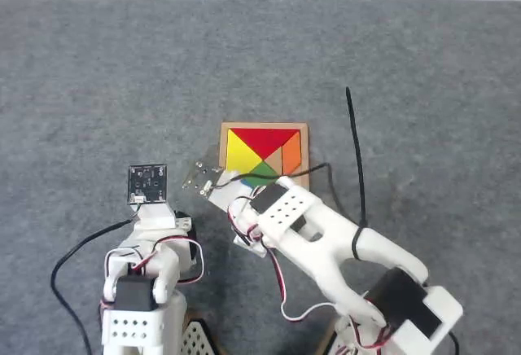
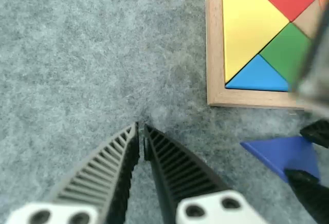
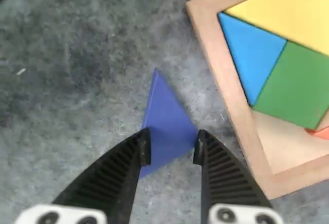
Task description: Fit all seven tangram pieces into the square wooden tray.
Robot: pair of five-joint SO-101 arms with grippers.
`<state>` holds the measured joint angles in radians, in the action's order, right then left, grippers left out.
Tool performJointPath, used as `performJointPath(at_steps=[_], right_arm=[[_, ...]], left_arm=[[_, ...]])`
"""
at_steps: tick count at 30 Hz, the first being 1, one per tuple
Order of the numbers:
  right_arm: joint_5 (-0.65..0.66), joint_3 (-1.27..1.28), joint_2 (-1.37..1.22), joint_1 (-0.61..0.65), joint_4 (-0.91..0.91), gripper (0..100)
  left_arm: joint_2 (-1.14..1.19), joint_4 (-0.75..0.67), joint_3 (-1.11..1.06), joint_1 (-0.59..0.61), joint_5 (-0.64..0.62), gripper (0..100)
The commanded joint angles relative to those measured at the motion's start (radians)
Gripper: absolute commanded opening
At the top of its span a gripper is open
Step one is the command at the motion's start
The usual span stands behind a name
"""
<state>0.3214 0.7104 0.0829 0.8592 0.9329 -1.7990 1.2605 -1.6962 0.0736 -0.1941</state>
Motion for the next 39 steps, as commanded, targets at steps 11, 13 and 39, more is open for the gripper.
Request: performJointPath(at_steps=[11, 13, 39], right_arm=[[-0.140, -0.006, -0.036, -0.004, -0.008, 14.1], [-0.160, -0.006, -0.036, -0.004, 0.001, 17.5], [-0.178, -0.006, 0.045, 0.002, 0.062, 0.8]], left_arm=[[-0.020, 0.002, 0.013, 0.006, 0.011, 1], [-0.020, 0.002, 0.013, 0.006, 0.011, 1], [-0.020, 0.002, 0.013, 0.006, 0.011, 1]])
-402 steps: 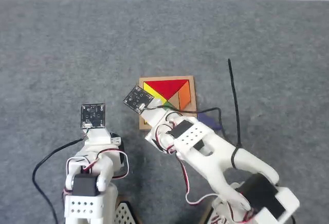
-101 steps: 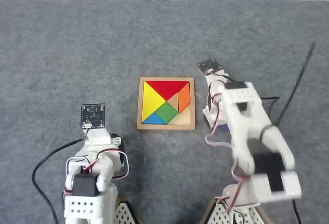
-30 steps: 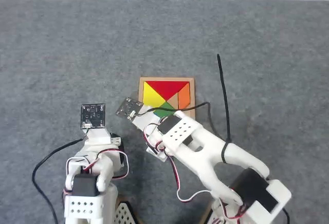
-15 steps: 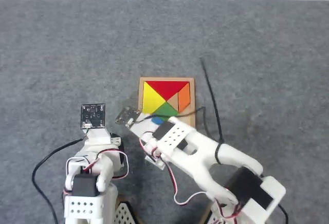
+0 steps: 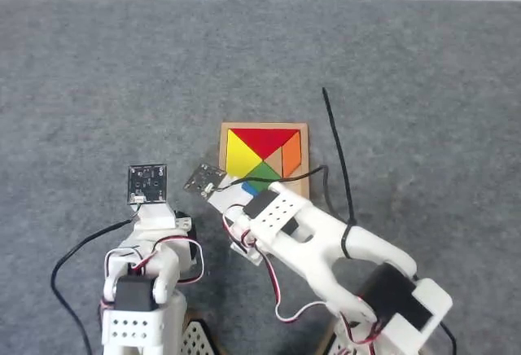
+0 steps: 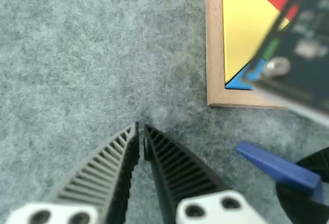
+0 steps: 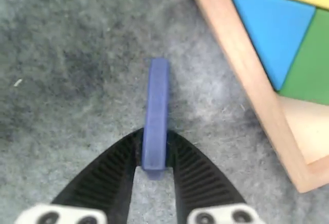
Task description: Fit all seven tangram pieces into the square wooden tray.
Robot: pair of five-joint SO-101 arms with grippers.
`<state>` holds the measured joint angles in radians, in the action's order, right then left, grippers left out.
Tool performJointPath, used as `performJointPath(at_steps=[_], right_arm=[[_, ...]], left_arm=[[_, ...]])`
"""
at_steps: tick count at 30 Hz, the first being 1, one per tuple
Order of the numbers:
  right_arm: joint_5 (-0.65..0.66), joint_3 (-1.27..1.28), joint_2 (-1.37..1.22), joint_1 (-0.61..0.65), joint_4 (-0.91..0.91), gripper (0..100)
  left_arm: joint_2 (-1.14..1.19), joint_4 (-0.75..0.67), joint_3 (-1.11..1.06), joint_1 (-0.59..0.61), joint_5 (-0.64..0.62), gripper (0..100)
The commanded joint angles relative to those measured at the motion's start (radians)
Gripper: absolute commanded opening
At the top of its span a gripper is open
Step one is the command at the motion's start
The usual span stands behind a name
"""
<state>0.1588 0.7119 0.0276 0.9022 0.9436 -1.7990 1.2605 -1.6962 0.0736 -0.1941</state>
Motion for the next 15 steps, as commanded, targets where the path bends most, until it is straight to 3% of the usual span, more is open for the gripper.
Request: performJointPath(at_steps=[1, 9, 13, 15], right_arm=[[-0.034, -0.008, 0.131, -0.061, 0.064, 0.7], [-0.338, -0.009, 0.286, -0.320, 0.019, 0.9], [-0.597, -0.008, 0.285, -0.371, -0.090, 1.0], [-0.652, -0.008, 0.285, -0.371, -0.137, 1.0]], left_arm=[[-0.020, 0.002, 0.013, 0.006, 0.011, 1], [-0.020, 0.002, 0.013, 0.006, 0.011, 1], [-0.020, 0.002, 0.013, 0.006, 0.011, 1], [-0.020, 0.002, 0.013, 0.006, 0.011, 1]])
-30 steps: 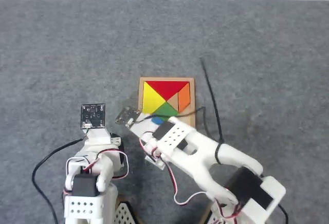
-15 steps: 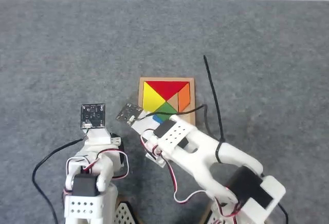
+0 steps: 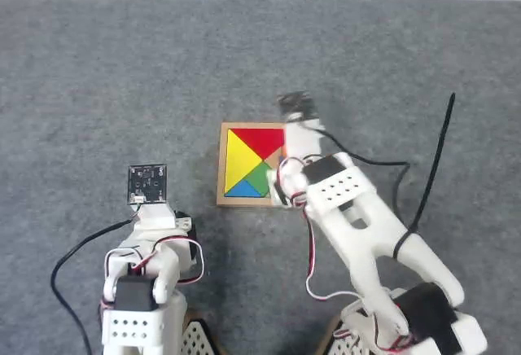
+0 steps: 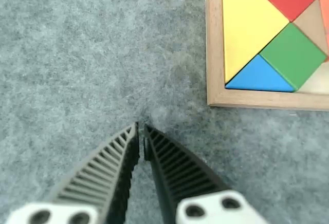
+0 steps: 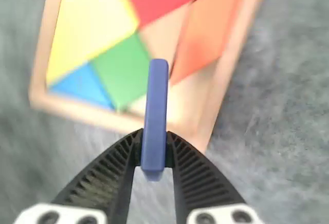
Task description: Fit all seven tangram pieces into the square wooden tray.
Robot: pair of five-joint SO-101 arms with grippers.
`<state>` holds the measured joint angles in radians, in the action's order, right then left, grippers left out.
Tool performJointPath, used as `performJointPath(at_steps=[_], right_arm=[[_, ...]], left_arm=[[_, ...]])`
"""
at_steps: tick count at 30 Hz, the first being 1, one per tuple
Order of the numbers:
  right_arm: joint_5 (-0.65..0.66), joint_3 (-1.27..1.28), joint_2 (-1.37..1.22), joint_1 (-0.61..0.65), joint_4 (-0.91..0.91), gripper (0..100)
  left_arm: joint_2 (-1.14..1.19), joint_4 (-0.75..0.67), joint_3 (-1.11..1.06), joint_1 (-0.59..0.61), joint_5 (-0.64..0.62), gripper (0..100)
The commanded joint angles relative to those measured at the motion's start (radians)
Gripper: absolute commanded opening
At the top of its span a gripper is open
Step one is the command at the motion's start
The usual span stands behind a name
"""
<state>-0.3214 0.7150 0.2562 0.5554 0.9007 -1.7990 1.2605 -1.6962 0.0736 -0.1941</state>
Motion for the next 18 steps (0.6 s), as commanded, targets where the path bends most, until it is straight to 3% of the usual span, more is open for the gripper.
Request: performJointPath(at_steps=[1, 10, 18], right_arm=[[-0.189, -0.009, 0.056, -0.024, -0.119, 1.1], [-0.385, -0.005, 0.051, -0.016, -0.269, 1.1], [-0.399, -0.009, -0.104, 0.068, -0.407, 0.9]], left_arm=[[-0.020, 0.002, 0.013, 0.006, 0.011, 1], [-0.020, 0.002, 0.013, 0.006, 0.011, 1], [-0.020, 0.002, 0.013, 0.006, 0.011, 1]])
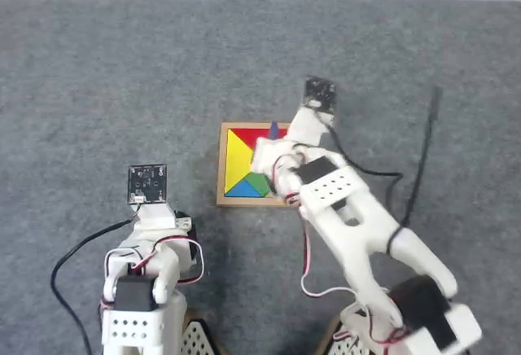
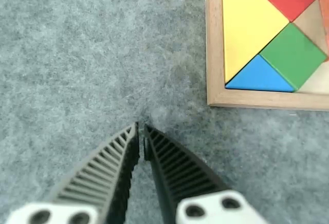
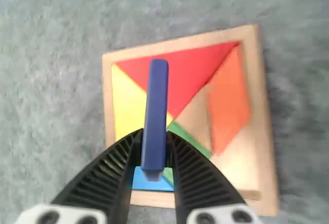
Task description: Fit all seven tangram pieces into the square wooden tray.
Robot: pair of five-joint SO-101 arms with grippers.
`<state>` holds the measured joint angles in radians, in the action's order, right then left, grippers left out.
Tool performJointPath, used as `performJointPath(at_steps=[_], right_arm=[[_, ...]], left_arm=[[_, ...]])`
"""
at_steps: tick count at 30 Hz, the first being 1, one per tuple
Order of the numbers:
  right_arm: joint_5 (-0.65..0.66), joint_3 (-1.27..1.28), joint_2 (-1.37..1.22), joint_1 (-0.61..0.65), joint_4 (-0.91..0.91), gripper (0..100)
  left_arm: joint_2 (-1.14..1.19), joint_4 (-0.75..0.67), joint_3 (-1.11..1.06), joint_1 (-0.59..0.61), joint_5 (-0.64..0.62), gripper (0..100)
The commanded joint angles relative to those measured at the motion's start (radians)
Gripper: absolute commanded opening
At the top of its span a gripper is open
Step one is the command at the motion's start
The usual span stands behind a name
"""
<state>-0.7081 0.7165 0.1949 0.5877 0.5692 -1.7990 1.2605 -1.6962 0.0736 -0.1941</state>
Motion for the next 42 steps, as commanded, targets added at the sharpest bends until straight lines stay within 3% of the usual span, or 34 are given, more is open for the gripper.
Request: performJointPath(at_steps=[1, 5, 12, 15, 19, 26, 36, 42], right_arm=[[-0.012, -0.011, -0.054, 0.038, -0.082, 0.9], [-0.006, -0.011, -0.058, 0.039, -0.082, 2.3], [-0.006, -0.005, -0.067, 0.039, -0.079, 25.7], [-0.005, -0.005, -0.067, 0.041, -0.079, 29.3], [0.026, -0.012, -0.050, 0.030, -0.048, 23.2], [0.129, 0.005, 0.113, -0.038, 0.047, 0.1], [0.255, 0.095, 0.369, -0.036, 0.039, 0.7], [0.434, 0.057, 0.285, -0.008, -0.136, 0.6]], left_arm=[[-0.020, 0.002, 0.013, 0.006, 0.011, 1], [-0.020, 0.002, 0.013, 0.006, 0.011, 1], [-0.020, 0.002, 0.013, 0.006, 0.011, 1], [-0.020, 0.002, 0.013, 0.006, 0.011, 1], [-0.020, 0.002, 0.013, 0.006, 0.011, 1], [-0.020, 0.002, 0.013, 0.006, 0.011, 1], [-0.020, 0.002, 0.013, 0.006, 0.011, 1], [-0.020, 0.002, 0.013, 0.006, 0.011, 1]])
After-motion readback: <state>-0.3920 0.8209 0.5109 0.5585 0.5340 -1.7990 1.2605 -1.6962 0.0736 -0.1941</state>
